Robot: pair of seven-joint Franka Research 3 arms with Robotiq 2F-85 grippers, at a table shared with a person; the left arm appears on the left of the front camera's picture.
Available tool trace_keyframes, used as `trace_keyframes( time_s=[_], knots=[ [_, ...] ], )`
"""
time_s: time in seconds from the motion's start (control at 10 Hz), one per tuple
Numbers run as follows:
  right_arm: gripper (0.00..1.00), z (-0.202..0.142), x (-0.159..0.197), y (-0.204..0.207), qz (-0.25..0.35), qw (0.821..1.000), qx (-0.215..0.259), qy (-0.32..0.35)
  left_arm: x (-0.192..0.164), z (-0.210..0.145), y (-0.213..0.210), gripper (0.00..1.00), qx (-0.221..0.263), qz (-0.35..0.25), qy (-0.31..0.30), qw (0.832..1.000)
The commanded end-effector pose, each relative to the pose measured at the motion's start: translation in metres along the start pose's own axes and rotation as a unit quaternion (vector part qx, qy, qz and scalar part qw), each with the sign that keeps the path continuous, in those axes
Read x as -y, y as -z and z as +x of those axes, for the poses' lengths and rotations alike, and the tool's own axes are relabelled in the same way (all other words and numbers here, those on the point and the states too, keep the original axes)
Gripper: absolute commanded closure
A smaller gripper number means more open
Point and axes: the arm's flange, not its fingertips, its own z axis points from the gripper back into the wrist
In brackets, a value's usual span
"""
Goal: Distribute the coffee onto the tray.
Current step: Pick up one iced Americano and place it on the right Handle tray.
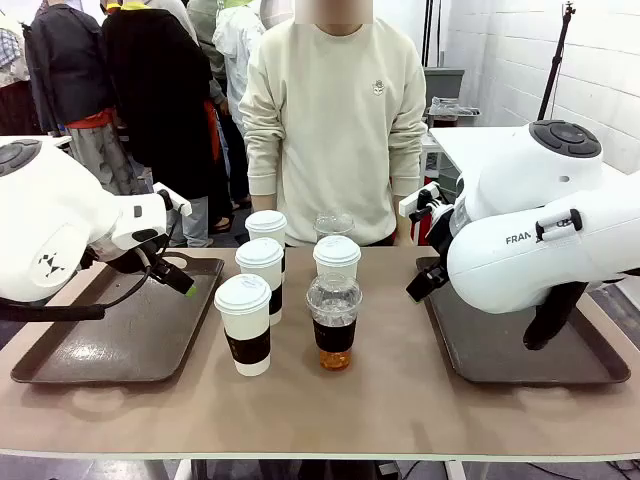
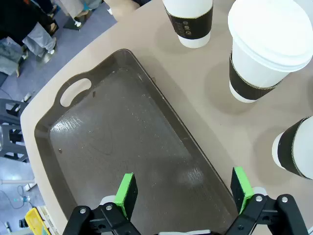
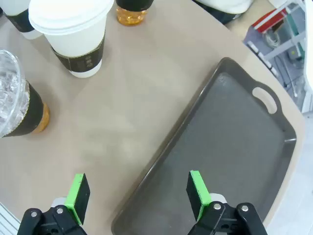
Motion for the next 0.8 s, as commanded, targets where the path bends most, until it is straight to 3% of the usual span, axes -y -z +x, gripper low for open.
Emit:
trace_keyframes(
  time_s=[0.0,0.7],
  knots=[
    [0.00,0.0002,0.0002,-0.0008,-0.003,1.000,0.000,-0.002,0.0002,0.0003,-0.0029,0.00,-0.002,0.000,0.001,1.000],
    [0.00,0.0002,0.0002,-0.0008,-0.003,1.000,0.000,-0.002,0.0002,0.0003,-0.0029,0.00,-0.002,0.000,0.001,1.000]
  ],
)
